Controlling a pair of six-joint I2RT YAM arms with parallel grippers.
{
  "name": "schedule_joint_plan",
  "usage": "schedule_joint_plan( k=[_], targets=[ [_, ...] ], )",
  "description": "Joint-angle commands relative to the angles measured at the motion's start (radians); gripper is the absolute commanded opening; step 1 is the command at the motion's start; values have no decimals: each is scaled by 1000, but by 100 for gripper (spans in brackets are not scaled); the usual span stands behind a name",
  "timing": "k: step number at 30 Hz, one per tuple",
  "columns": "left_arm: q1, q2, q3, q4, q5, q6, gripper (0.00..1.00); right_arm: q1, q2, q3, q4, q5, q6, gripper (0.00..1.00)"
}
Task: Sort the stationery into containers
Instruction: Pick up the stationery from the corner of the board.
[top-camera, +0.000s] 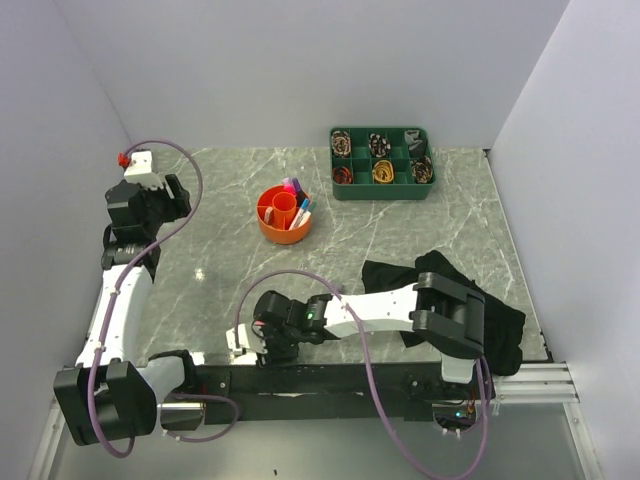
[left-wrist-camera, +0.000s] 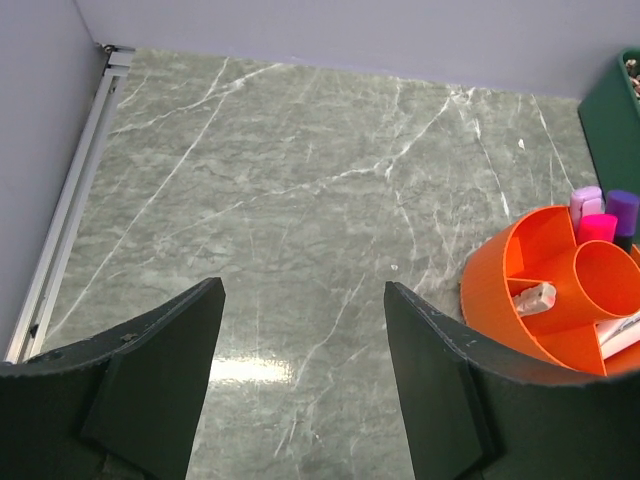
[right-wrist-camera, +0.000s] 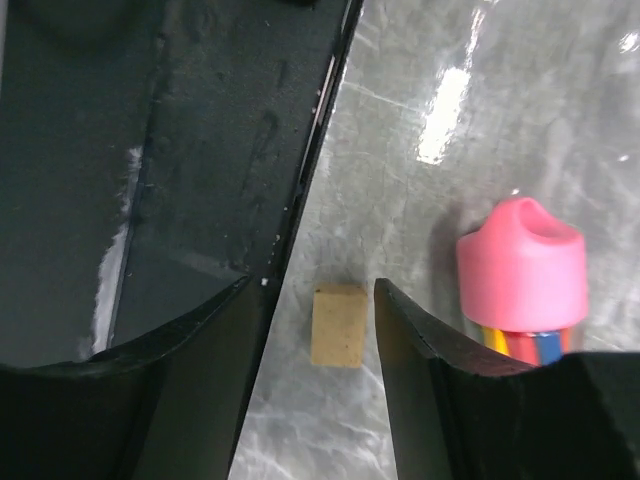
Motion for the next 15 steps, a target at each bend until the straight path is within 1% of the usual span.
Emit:
schedule_joint_plan(
  k=[1,7,8,9,11,12,14,15],
  targets=[
    [-8,-29,4,44,-15,10,72,6,31,-13,35,68,36,58],
    [-8,-31,3,53,-1,3,72,8,53,-29,58,116,71,57],
    [-9,-29,6,50,0,2,72,6,53,-33,61,122,78,56],
    [-9,-28,6,48,2,2,72,6,56,-36,58,123,83,52],
    [-9,-28,15,41,5,-1,72,6,57,-44,52,129,83,47],
    [-9,-26,17,41,4,-1,72,6,57,-50,47,128,77,37],
    [-9,-25,29,41,4,3,72,3,56,-52,26,120,71,21],
    [-9,-23,33,16,5,6,72,3,54,-49,17,116,63,8]
  ],
)
